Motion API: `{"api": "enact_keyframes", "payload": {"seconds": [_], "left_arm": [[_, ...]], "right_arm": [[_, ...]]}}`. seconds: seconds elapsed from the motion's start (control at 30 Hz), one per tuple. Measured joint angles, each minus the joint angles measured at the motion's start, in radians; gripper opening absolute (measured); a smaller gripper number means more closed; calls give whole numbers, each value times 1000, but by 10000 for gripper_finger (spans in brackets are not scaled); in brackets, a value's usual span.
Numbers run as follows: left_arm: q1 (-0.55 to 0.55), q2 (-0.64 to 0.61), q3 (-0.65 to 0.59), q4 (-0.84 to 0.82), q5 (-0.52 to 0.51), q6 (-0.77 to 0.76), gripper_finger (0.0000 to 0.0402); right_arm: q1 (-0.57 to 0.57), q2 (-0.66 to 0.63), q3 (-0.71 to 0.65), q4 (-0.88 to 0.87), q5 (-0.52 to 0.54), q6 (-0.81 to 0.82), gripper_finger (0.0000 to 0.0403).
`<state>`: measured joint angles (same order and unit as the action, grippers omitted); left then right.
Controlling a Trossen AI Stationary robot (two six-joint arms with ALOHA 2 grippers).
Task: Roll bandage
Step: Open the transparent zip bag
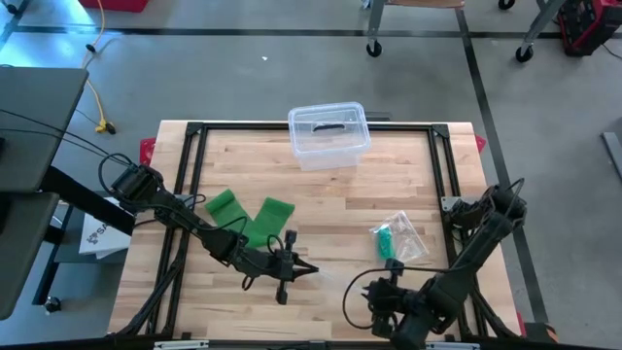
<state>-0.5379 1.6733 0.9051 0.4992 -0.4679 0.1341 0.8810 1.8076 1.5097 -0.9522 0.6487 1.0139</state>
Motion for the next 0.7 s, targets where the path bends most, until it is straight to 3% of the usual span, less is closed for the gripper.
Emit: {"api": "enact_keyframes", "payload": {"seconds": [0.2,0.3,0.5,0.7], "left_arm": [[0,0,0,-9,2,0,0],[0,0,0,-9,3,0,0],[0,0,0,-10,4,0,0],[1,0,0,-10,5,0,0]], "right_arm": [[-1,-35,0,9,190,40,148],[-26,-25,0,18,214,33,176],[-102,10,0,88,189,-122,179],[-159,10,0,82,114,-163,165]]}}
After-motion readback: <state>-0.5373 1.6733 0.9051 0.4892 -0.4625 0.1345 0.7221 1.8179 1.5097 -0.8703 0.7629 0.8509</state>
